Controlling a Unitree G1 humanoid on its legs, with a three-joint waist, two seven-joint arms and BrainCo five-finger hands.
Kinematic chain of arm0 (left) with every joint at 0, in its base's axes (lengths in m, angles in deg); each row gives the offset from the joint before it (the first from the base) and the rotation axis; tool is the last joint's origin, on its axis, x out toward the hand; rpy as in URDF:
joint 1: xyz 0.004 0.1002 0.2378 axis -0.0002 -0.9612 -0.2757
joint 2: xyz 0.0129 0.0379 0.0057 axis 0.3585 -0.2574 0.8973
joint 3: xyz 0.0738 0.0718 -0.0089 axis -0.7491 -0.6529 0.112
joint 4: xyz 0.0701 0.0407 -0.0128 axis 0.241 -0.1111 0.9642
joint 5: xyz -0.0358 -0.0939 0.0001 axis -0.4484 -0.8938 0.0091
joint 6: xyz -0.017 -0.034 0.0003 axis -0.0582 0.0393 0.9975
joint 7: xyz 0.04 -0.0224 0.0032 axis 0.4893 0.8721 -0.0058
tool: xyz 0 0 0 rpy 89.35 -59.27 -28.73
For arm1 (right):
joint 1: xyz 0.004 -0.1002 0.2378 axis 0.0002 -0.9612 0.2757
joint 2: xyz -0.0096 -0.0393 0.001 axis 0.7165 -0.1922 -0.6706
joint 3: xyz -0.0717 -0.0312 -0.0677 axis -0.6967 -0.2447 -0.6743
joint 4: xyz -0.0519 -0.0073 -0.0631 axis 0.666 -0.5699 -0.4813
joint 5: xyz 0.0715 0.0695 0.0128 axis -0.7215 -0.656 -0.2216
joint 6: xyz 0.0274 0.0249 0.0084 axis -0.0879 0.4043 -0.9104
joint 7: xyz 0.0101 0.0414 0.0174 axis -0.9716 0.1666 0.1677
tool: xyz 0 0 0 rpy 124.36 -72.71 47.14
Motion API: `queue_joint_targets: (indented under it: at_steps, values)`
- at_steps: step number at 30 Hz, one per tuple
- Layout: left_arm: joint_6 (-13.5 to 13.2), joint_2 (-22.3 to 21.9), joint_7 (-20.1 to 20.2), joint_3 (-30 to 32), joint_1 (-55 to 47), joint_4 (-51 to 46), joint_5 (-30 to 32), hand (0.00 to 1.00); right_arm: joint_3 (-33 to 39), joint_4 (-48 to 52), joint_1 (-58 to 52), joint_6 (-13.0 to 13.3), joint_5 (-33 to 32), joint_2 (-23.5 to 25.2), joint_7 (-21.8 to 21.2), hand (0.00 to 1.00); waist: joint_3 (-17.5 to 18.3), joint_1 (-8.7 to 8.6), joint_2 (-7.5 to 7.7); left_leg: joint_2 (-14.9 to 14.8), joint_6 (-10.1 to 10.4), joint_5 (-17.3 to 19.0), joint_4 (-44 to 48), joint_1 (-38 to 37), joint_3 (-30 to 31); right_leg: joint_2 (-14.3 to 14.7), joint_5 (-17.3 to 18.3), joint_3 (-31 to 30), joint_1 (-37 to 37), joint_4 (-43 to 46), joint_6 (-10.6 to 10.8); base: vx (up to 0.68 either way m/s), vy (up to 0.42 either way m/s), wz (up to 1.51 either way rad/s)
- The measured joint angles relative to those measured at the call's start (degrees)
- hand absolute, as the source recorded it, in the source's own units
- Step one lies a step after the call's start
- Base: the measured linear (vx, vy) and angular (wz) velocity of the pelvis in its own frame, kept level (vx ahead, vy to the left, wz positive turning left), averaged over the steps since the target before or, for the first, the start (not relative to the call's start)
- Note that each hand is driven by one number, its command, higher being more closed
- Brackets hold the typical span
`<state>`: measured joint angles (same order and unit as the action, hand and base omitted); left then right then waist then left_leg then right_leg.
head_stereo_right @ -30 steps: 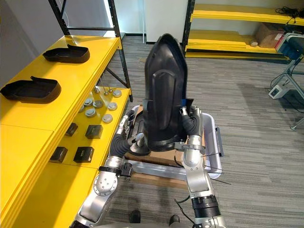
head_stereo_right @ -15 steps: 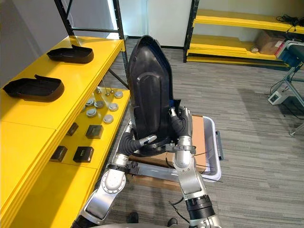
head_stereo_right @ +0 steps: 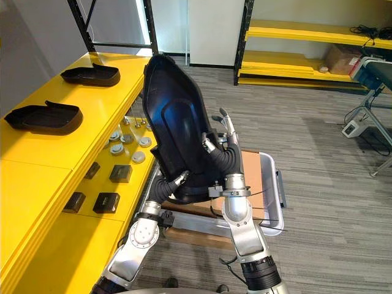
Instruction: Walk over and take plastic housings, then place them on the shelf
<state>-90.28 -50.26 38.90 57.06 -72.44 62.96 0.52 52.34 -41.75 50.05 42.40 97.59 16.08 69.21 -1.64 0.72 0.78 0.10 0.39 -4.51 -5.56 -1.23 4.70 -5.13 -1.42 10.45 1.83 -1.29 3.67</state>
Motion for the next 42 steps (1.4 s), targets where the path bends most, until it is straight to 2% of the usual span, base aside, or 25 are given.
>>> queue_joint_targets:
  at_steps: [2,7,10,18,22,24,27,32,35,38,39,42]
  values:
    - [-0.02,-0.03,0.03,1.51,-1.16,-0.6,0.31,1.0,0.74,1.48,-1.38,0.3,-3.5,-0.15,-2.08,0.0,0.15,0.07,0.23,-0.01,0.01,0.01,-0.07,-0.06,-0.01,-0.01,0.01,0.0,0.07,0.02,0.01,0.0,0.0,0.0]
    - [-0.01,-0.08,0.0,6.37,-3.48,-1.01,1.19,1.0,3.43,6.86,-4.19,2.17,-6.98,-1.37,-5.35,0.0,0.24,0.0,0.38,-0.02,0.02,0.03,-0.32,-0.17,-0.25,-0.01,0.04,-0.23,0.06,0.05,0.02,0.0,0.0,-0.01]
    - [0.2,-0.44,-0.12,10.08,-5.71,-4.08,1.19,1.0,9.28,9.63,-4.81,4.09,-11.26,-1.5,-6.45,0.0,0.38,-0.09,0.61,-0.05,0.03,0.05,-0.33,-0.22,-0.41,0.01,0.07,-0.38,0.04,0.04,0.0,0.0,0.0,-0.01]
    - [0.17,-2.93,-1.38,16.93,-9.91,-9.95,1.03,1.0,25.67,9.32,-8.53,6.63,-22.17,-0.74,-5.82,0.0,0.42,-0.15,0.69,-0.06,0.03,0.06,-0.33,-0.23,-0.6,0.0,0.07,-0.51,-0.03,0.02,0.0,0.0,0.0,0.0]
    - [0.05,-3.56,-2.06,20.57,-13.06,-14.16,0.83,1.0,33.62,-4.49,-12.8,5.99,-24.17,-0.01,-3.55,0.0,0.42,-0.85,0.68,-0.09,0.31,0.26,-0.34,-0.1,-0.64,0.02,0.09,-0.55,-0.14,-0.06,0.01,0.0,0.0,0.0]
    - [-0.25,-3.97,-2.65,21.56,-14.2,-15.93,0.47,1.0,35.42,-11.11,-14.61,5.28,-24.72,0.16,-3.55,0.0,0.4,-1.17,0.63,-0.08,0.31,0.28,-0.34,0.05,-0.52,0.02,0.13,-0.43,-0.17,-0.16,0.06,0.0,0.0,0.03]
    - [-1.37,-4.52,-2.74,22.76,-15.95,-19.06,-0.21,1.0,37.85,-22.75,-17.8,2.44,-25.93,1.0,-3.62,0.0,0.39,-1.41,0.41,-0.05,0.32,0.28,-0.34,0.49,-0.03,0.03,0.27,0.11,-0.19,-0.47,0.24,0.0,0.0,0.08]
    - [-3.11,-5.68,-2.37,21.48,-18.58,-21.41,-1.43,1.0,36.37,-38.71,-22.41,0.35,-28.56,3.69,-6.77,0.0,0.59,-1.46,-0.12,-0.05,0.28,0.25,-0.31,0.33,0.8,-0.06,0.53,1.05,0.34,-0.14,0.05,0.0,-0.003,0.08]
    - [-3.17,-5.67,-1.83,20.52,-19.54,-21.48,-1.86,1.0,33.87,-43.56,-23.86,-0.58,-28.32,5.04,-8.49,0.0,0.4,-1.4,-0.01,0.02,0.36,0.3,-0.31,-0.3,2.01,-0.65,1.7,2.56,1.37,1.01,0.22,-0.03,-0.016,0.3]
    - [-3.17,-5.54,-1.14,18.96,-20.5,-22.21,-2.49,1.0,31.13,-49.5,-24.0,-1.73,-27.73,5.74,-9.04,0.0,0.22,-1.01,0.04,0.47,0.32,1.03,-0.25,-0.43,4.93,-1.48,4.54,6.14,2.12,4.13,1.0,-0.03,-0.017,0.67]
    - [-3.18,-5.54,-1.14,18.56,-20.2,-22.91,-2.86,1.0,29.96,-50.72,-23.87,-2.57,-26.84,5.69,-9.02,0.0,0.09,-0.5,0.01,0.98,0.32,1.03,0.69,0.48,6.73,-2.19,5.48,8.86,2.2,5.81,0.75,-0.01,-0.016,0.84]
    - [-3.21,-5.56,-1.22,17.04,-19.18,-24.14,-3.58,1.0,28.52,-52.38,-22.76,-2.66,-26.67,5.7,-8.63,0.0,-0.7,0.22,0.06,3.29,0.0,1.66,5.54,4.58,12.21,-4.18,7.76,15.53,2.21,9.38,1.19,-0.01,0.003,1.35]
